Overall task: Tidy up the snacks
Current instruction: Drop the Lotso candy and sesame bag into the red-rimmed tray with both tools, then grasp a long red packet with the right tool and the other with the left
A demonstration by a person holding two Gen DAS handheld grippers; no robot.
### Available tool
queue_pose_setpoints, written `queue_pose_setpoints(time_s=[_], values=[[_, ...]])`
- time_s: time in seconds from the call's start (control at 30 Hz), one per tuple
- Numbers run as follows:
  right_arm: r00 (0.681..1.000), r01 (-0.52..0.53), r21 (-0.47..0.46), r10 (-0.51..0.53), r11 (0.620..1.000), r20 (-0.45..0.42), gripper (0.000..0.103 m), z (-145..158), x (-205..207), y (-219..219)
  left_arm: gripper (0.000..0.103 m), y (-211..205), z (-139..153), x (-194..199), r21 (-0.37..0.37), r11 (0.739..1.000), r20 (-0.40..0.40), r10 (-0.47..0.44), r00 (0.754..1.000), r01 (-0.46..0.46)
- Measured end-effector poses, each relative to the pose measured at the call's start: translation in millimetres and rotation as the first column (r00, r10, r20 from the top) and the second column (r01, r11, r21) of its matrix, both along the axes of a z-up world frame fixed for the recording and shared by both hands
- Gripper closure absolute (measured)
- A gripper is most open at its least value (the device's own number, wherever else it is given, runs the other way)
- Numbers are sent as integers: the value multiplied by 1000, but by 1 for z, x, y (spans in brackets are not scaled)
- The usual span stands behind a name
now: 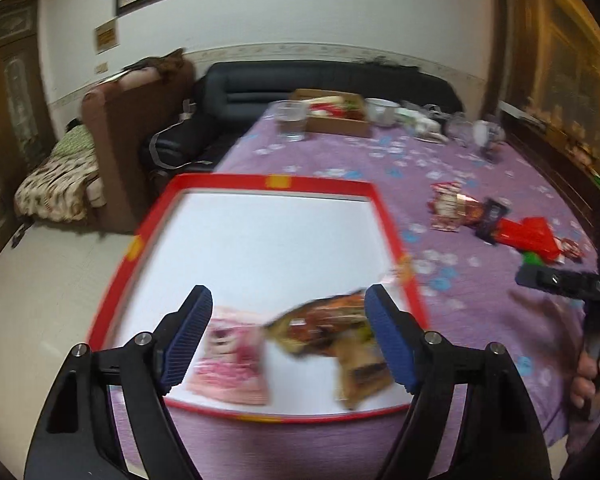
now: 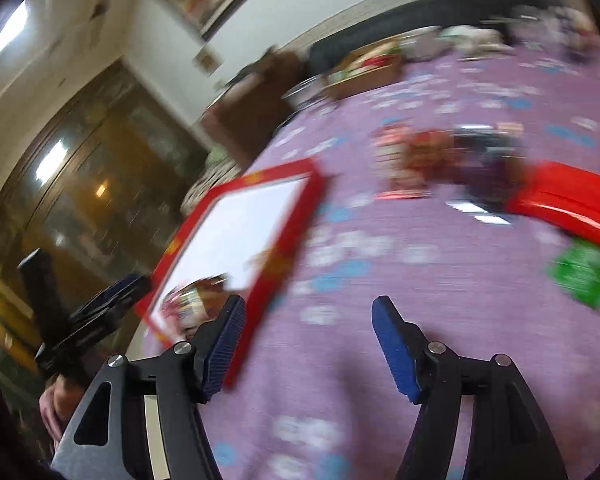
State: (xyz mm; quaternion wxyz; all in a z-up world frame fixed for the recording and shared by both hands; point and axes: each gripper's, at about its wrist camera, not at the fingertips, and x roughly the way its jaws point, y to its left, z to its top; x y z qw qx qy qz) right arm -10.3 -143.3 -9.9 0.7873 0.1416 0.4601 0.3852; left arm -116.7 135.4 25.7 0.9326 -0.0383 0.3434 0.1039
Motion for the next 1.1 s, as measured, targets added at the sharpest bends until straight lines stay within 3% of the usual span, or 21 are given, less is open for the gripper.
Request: queue_pose_setpoints(time_s=[0.17,0.4,0.67,0.83,0.87,0.97,1.0,1.07,1.1], values=[[984,176,25,-175,984,-27,35,-4,18,-78,24,-64,0,15,35,981,-32,-188,982,189],[919,392,24,-390,920,-59,33,-3,32,-179,24,-137,-13,39,-18,926,-123,-377,918,377],[900,424,10,-420,906,-117,33,6,86,-190,24,-178,-27,45,-56,890,-209,-453,867,452],[850,489,-64,-491,870,-192,34,-8,137,-186,24,-181,-27,51,-42,887,-232,-456,859,460],[848,484,-79,-489,872,-202,36,-14,145,-184,24,-182,-25,55,-44,886,-233,-458,858,461],[868,426,-119,-442,897,-226,58,-32,158,-171,24,-184,-18,71,-36,884,-222,-462,859,466],[879,417,-109,-431,902,-204,68,-33,158,-168,24,-185,-16,77,-32,883,-218,-463,859,468],[897,373,-38,-370,927,-243,86,-40,160,-170,24,-190,-13,89,-38,880,-213,-470,856,474],[890,372,8,-354,928,-287,86,-48,163,-176,24,-193,-13,97,-60,879,-212,-475,854,474]])
